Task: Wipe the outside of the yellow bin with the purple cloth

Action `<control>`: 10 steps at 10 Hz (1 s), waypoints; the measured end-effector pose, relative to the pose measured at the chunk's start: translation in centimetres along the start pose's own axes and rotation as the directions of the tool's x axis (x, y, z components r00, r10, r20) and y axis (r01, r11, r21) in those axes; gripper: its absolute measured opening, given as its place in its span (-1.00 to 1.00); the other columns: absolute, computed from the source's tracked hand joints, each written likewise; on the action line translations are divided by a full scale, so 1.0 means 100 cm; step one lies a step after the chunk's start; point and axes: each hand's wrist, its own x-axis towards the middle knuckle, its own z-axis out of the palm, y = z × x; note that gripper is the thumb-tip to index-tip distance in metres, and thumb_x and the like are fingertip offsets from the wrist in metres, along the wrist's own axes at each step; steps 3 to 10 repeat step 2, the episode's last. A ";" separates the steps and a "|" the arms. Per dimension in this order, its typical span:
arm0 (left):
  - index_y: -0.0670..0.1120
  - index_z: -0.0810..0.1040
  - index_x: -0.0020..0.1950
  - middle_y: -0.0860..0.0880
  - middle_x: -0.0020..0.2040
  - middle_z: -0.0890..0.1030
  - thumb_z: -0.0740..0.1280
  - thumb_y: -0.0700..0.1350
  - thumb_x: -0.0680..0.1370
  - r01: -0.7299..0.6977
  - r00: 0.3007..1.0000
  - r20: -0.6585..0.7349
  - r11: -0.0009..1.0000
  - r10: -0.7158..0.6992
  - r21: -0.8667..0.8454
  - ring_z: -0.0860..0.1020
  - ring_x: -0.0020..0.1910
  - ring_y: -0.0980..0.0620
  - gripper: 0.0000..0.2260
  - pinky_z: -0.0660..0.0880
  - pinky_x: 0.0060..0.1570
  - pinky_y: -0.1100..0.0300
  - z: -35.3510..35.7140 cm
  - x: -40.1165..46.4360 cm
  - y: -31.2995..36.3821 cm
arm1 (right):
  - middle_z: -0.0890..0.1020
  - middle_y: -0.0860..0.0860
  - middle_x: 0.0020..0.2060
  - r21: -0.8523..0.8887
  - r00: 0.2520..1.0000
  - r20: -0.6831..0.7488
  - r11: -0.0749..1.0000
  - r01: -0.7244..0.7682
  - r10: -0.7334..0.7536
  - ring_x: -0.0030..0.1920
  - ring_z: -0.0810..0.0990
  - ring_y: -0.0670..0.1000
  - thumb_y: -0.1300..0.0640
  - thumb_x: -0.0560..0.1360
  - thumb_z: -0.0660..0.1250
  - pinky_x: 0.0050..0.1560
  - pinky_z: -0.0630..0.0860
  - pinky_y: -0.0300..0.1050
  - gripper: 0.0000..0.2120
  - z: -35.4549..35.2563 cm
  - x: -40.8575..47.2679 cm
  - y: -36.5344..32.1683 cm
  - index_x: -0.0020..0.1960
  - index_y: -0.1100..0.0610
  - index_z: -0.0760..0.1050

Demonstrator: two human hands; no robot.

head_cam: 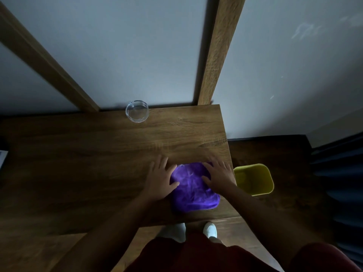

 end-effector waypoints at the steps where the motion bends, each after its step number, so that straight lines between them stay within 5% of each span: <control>1: 0.11 0.07 0.66 -0.17 0.69 -0.08 0.22 0.29 0.59 0.032 0.998 0.046 0.998 -0.034 0.056 -0.17 0.66 -0.22 -0.30 -0.10 0.60 -0.27 0.001 -0.010 0.008 | 0.13 0.02 0.62 0.027 1.000 0.004 1.000 0.002 -0.003 0.62 0.09 0.15 -0.29 0.53 0.25 0.56 0.14 0.22 -0.33 0.005 -0.009 0.008 0.58 -0.14 0.19; 2: 0.08 0.17 0.63 -0.16 0.69 0.02 0.24 0.23 0.60 0.134 0.990 -0.042 0.991 -0.133 0.001 -0.06 0.67 -0.21 -0.36 -0.03 0.59 -0.25 0.000 -0.018 0.019 | 0.41 0.01 0.48 0.155 0.993 -0.109 0.988 -0.018 0.035 0.48 0.37 0.09 -0.21 0.54 0.28 0.45 0.36 0.15 -0.47 0.005 -0.018 0.014 0.46 -0.07 0.39; 10: 0.08 0.17 0.63 -0.16 0.69 0.02 0.24 0.23 0.60 0.134 0.990 -0.042 0.991 -0.133 0.001 -0.06 0.67 -0.21 -0.36 -0.03 0.59 -0.25 0.000 -0.018 0.019 | 0.41 0.01 0.48 0.155 0.993 -0.109 0.988 -0.018 0.035 0.48 0.37 0.09 -0.21 0.54 0.28 0.45 0.36 0.15 -0.47 0.005 -0.018 0.014 0.46 -0.07 0.39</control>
